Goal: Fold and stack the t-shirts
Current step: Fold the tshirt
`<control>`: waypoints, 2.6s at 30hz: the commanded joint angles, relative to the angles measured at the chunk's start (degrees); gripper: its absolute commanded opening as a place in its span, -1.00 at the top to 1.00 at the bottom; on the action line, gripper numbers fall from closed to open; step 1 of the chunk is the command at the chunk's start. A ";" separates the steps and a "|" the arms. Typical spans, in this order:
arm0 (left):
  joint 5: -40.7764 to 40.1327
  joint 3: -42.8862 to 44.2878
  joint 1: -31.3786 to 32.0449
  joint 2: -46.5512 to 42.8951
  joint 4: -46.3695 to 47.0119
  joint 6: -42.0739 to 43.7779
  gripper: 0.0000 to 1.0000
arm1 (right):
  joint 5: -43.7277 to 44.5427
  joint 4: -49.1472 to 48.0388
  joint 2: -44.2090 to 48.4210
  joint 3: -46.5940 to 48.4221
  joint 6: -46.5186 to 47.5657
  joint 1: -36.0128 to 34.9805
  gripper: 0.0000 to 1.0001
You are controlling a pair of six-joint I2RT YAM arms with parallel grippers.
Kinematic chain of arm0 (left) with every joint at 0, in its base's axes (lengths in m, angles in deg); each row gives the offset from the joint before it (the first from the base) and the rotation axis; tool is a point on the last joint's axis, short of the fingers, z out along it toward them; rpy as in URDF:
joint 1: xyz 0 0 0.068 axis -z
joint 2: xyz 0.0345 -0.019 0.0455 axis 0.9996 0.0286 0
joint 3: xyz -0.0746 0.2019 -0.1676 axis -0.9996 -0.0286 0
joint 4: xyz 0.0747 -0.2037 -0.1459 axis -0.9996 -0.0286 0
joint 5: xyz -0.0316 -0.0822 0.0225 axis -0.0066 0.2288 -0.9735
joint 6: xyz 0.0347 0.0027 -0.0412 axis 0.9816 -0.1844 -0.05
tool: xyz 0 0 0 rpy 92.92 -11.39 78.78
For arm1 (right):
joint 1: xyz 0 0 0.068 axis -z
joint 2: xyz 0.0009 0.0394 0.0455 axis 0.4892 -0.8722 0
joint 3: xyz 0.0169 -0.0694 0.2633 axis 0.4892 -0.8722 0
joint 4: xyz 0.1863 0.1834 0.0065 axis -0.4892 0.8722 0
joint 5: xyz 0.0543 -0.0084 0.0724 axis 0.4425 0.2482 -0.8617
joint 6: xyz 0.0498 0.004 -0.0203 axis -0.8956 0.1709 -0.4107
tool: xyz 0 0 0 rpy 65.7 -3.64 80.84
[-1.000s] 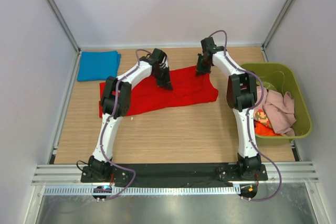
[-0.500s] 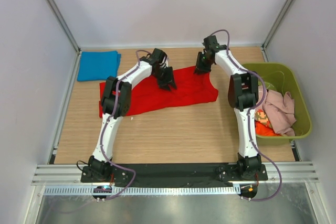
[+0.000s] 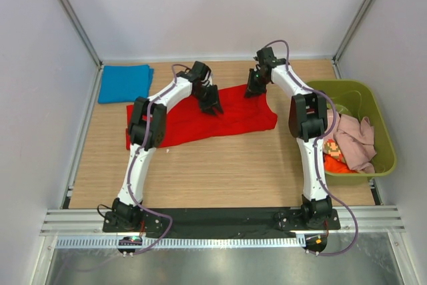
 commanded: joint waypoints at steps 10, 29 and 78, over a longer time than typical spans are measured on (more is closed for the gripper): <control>0.91 2.05 -0.62 1.38 -3.70 0.79 0.17 | 0.53 -0.74 0.68 -1.22 -0.06 -0.17 0.55; -7.00 -6.13 0.34 -17.61 -4.23 0.35 -0.18 | 10.48 12.36 7.36 9.25 -0.40 -0.25 0.00; -32.83 -28.81 -13.37 -29.40 -15.75 10.55 0.45 | 21.53 13.76 16.42 -11.06 -16.49 -3.68 0.03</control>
